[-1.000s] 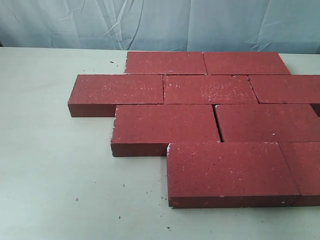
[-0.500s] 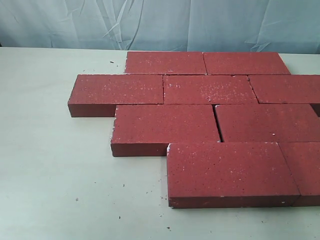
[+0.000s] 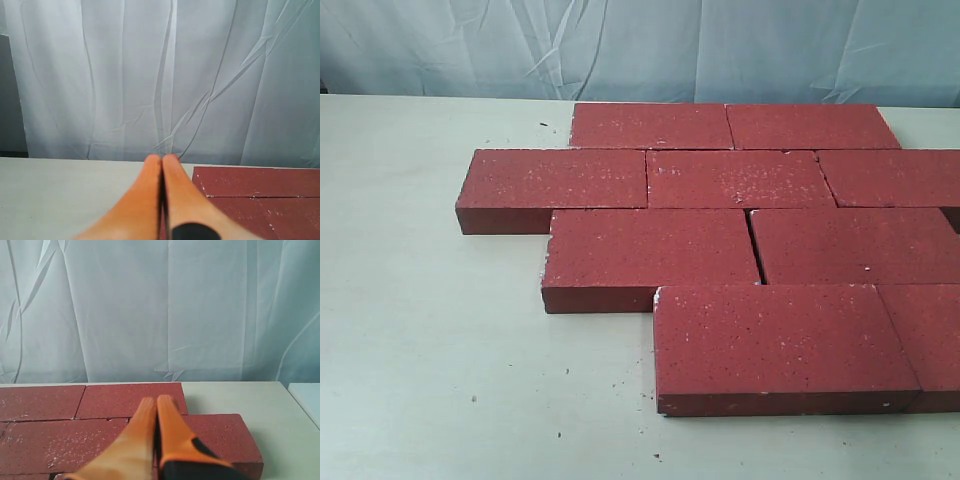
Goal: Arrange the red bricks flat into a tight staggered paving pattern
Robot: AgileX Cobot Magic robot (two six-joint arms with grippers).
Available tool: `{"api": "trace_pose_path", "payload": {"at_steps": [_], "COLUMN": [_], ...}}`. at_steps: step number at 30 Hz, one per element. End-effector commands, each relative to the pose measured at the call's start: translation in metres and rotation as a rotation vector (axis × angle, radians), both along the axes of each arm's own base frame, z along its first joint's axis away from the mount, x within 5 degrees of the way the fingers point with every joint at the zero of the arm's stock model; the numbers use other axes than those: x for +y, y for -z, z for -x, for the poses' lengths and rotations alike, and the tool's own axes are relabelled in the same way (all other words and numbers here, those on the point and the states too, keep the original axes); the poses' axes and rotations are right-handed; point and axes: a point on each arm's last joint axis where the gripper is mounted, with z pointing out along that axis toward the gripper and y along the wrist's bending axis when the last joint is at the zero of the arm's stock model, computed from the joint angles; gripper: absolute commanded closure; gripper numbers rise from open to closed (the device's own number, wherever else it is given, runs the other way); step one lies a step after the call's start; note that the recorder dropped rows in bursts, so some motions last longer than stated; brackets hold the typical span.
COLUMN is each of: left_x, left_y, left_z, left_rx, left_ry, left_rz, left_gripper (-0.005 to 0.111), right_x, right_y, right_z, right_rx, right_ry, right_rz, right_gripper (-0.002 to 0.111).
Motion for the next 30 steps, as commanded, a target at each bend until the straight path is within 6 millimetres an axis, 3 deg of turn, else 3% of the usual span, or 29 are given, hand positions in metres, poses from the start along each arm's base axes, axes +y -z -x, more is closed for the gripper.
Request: {"api": "trace_pose_path", "payload": {"at_steps": [1,8,12,17,20,26,30], "left_x": [0.002,0.004,0.008,0.014,0.014,0.014,0.014], "left_y": [0.000,-0.001,0.009,0.050,0.069,0.129,0.149], "left_z": [0.000,0.000,-0.003,0.007,0.012,0.016,0.013], "left_rx": [-0.015,-0.028,-0.039,-0.078,-0.078,-0.014,0.053], "left_ry": [-0.021,-0.040,-0.082,-0.159,-0.159,-0.148,-0.140], "left_rz": [-0.045,-0.091,-0.156,-0.258,-0.256,-0.208,-0.203], "left_gripper": [0.107,0.107,0.107,0.107,0.107,0.107,0.107], "right_x": [-0.001,-0.001,-0.001,-0.001,-0.001,-0.001,-0.001], "right_y": [0.000,0.000,0.000,-0.001,-0.001,-0.001,-0.001], "right_z": [0.001,0.001,0.001,0.001,0.001,0.001,0.001], "right_rx": [-0.011,-0.011,-0.011,-0.013,-0.013,-0.013,-0.013], "right_ry": [0.005,0.005,0.005,0.005,0.005,0.006,0.006], "right_rz": [0.001,0.001,0.001,0.001,0.001,-0.001,-0.001], "right_gripper": [0.109,0.109,0.109,0.109,0.109,0.109,0.109]}}
